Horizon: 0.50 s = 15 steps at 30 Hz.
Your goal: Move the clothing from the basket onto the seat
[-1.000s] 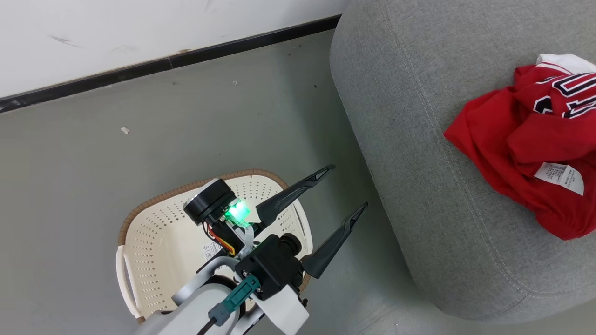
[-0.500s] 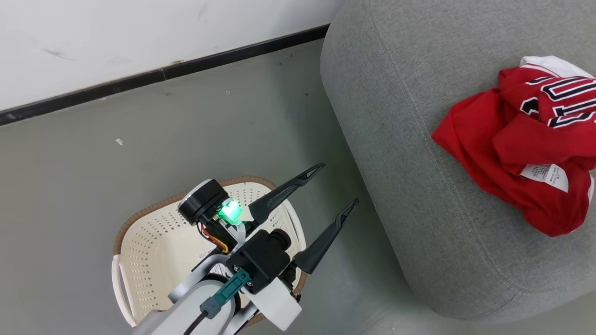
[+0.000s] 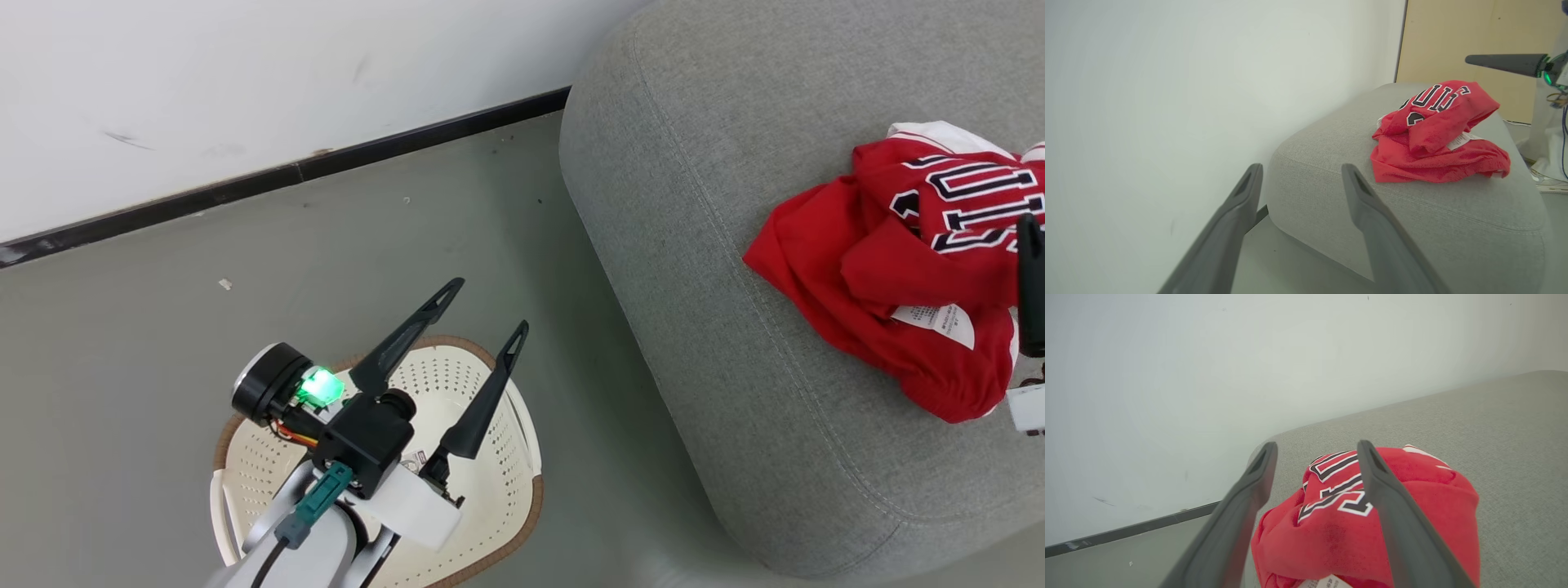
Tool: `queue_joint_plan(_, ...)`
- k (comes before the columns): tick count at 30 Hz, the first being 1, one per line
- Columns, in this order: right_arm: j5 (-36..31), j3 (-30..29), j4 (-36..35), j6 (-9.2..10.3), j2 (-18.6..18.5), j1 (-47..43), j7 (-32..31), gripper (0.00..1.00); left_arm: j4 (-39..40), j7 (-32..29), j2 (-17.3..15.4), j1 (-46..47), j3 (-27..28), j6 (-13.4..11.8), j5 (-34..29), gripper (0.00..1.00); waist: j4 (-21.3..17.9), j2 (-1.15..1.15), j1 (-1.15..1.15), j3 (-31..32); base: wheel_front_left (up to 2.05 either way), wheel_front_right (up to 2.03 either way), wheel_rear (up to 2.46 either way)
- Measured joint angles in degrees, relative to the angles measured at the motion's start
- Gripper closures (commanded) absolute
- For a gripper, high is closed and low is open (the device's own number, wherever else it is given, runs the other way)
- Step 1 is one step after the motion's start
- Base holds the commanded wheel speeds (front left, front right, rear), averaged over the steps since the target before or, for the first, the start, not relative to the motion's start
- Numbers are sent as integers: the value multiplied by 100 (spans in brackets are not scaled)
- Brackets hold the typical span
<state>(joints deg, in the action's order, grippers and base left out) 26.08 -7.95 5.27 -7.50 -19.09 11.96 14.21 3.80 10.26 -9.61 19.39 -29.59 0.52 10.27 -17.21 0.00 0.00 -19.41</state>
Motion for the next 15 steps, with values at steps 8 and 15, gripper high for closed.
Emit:
queue_joint_plan(8, -375, 498, -177, 0, 69, 45, 0, 0, -118, 151, -12, -274, 402, -307, 121, 0, 245, 0, 0, 137, 0, 0, 0)
queue_joint_plan(15, -789, 934, -197, 0, 222, 381, 0, 0, -199, 279, -16, -592, 879, -703, 216, 0, 540, 0, 0, 258, 0, 0, 0)
